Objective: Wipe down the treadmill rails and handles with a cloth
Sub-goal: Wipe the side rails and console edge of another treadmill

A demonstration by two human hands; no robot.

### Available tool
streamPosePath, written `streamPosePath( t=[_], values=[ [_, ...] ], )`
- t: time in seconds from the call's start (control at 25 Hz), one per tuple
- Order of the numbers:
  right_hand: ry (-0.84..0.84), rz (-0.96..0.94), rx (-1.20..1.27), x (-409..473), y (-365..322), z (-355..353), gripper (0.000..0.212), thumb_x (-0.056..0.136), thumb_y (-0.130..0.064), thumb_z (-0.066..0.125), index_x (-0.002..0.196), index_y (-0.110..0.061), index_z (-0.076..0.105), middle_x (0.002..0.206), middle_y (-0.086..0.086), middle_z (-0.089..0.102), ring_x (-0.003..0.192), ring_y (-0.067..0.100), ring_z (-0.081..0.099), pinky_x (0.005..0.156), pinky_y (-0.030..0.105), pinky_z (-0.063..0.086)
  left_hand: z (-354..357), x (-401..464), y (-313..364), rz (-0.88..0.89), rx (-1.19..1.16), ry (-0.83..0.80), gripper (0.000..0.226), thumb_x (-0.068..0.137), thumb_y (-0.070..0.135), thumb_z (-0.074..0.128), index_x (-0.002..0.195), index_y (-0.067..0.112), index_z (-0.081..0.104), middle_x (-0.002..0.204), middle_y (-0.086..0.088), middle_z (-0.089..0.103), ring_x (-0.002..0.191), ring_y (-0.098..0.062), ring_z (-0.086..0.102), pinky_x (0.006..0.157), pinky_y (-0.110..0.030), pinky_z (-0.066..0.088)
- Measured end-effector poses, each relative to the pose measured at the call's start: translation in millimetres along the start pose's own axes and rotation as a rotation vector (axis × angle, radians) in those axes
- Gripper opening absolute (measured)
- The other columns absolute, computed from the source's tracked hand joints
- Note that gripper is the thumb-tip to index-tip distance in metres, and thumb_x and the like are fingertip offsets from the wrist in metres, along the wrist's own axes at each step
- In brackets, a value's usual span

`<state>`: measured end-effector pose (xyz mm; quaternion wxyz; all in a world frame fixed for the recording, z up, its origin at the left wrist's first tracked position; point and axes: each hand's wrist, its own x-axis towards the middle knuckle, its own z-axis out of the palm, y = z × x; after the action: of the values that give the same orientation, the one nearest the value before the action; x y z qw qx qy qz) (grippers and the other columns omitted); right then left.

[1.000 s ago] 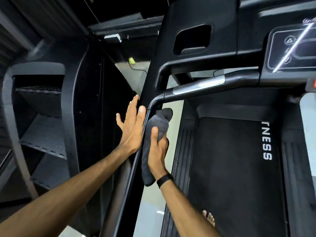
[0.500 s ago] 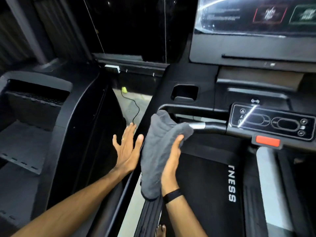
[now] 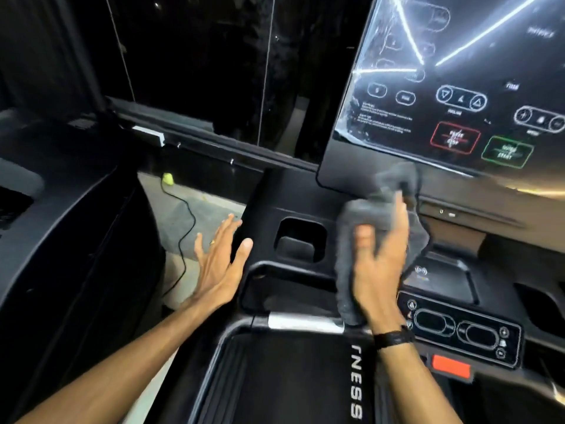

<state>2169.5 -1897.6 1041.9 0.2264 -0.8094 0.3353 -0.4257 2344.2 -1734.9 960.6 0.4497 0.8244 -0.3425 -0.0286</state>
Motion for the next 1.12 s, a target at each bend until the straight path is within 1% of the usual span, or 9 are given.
streamPosePath(
  t=[0.08,0.12,0.24,0.4,0.6,0.72,0.8,1.0,1.12],
  values=[
    [-0.383,-0.085,-0.476,5.7,30.4,19.2,0.086,0.088,-0.078,0.02,0.158,-0.029,0.02,0.167,0.001,0.008,0.153,0.031,0.011,0.124,0.051,0.008,12.7,24.0,-4.2,-0.024,-0.02,-0.009,0.078,0.089,0.069,0.017,0.15,0.025,0.036,0.162,0.008,0.025,0.149,-0.002,0.017,0.119,-0.036,-0.016],
    [-0.536,-0.008,-0.616,8.9,40.8,31.6,0.091,0.084,-0.083,0.014,0.159,-0.032,0.018,0.167,-0.001,0.003,0.153,0.033,0.01,0.124,0.05,0.013,19.1,35.7,-7.3,-0.034,-0.022,-0.018,0.079,0.089,0.069,0.017,0.15,0.023,0.036,0.162,0.007,0.025,0.149,-0.003,0.017,0.118,-0.035,-0.017],
    [-0.577,0.12,-0.72,11.6,62.5,61.0,0.097,0.079,-0.087,0.011,0.159,-0.032,0.015,0.168,0.006,0.009,0.152,0.036,0.011,0.12,0.044,0.023,35.4,56.3,-15.5,-0.04,0.007,-0.036,0.082,0.089,0.069,0.013,0.152,0.021,0.033,0.163,0.005,0.021,0.15,-0.005,0.016,0.116,-0.032,-0.02],
    [-0.588,0.029,-0.699,23.6,71.8,65.3,0.085,0.088,-0.073,0.015,0.16,-0.028,0.009,0.168,0.007,0.005,0.153,0.034,0.005,0.123,0.041,0.012,47.8,57.5,-24.8,-0.066,0.012,-0.068,0.082,0.09,0.066,0.01,0.156,0.019,0.024,0.165,0.006,0.014,0.15,-0.001,0.009,0.116,-0.032,-0.022],
    [-0.525,-0.041,-0.468,-5.8,58.3,56.4,0.061,0.102,-0.053,0.025,0.153,-0.023,0.038,0.161,-0.005,0.027,0.151,0.009,0.013,0.122,0.02,0.004,47.5,57.7,-26.5,-0.08,0.004,-0.026,0.078,0.092,0.063,0.012,0.156,0.02,0.024,0.164,0.006,0.017,0.148,0.003,0.009,0.118,-0.037,-0.019],
    [-0.725,-0.069,-0.22,-2.8,36.0,68.1,0.048,0.106,-0.047,0.027,0.147,-0.032,0.044,0.15,-0.011,0.047,0.141,0.0,0.037,0.118,0.019,0.024,49.9,57.6,-23.1,-0.041,0.019,-0.022,0.077,0.093,0.062,0.013,0.156,0.019,0.023,0.164,0.006,0.018,0.149,-0.001,0.012,0.117,-0.034,-0.021],
    [-0.896,-0.075,-0.243,13.1,22.1,89.5,0.047,0.106,-0.047,0.022,0.147,-0.03,0.04,0.141,-0.006,0.056,0.129,0.007,0.051,0.112,0.023,0.032,50.5,57.7,-23.0,-0.051,0.01,-0.006,0.076,0.093,0.062,0.013,0.156,0.02,0.023,0.163,0.007,0.019,0.149,-0.001,0.013,0.118,-0.037,-0.018],
    [-1.26,0.192,-0.343,57.6,1.5,105.1,0.062,0.103,-0.06,0.017,0.155,-0.029,0.029,0.158,-0.008,0.035,0.149,0.012,0.023,0.104,0.012,0.004,50.4,60.2,-23.8,-0.052,-0.007,0.005,0.076,0.094,0.062,0.014,0.155,0.02,0.025,0.162,0.009,0.019,0.149,-0.001,0.013,0.119,-0.041,-0.014],
    [-1.331,0.164,-0.437,64.3,-9.5,108.2,0.071,0.098,-0.07,0.016,0.155,-0.031,0.029,0.159,-0.008,0.034,0.149,0.015,0.025,0.113,0.021,0.011,50.6,61.4,-24.6,-0.047,-0.029,0.011,0.073,0.093,0.061,0.018,0.152,0.019,0.032,0.162,0.007,0.023,0.146,0.004,0.016,0.119,-0.04,-0.014]
  ],
)
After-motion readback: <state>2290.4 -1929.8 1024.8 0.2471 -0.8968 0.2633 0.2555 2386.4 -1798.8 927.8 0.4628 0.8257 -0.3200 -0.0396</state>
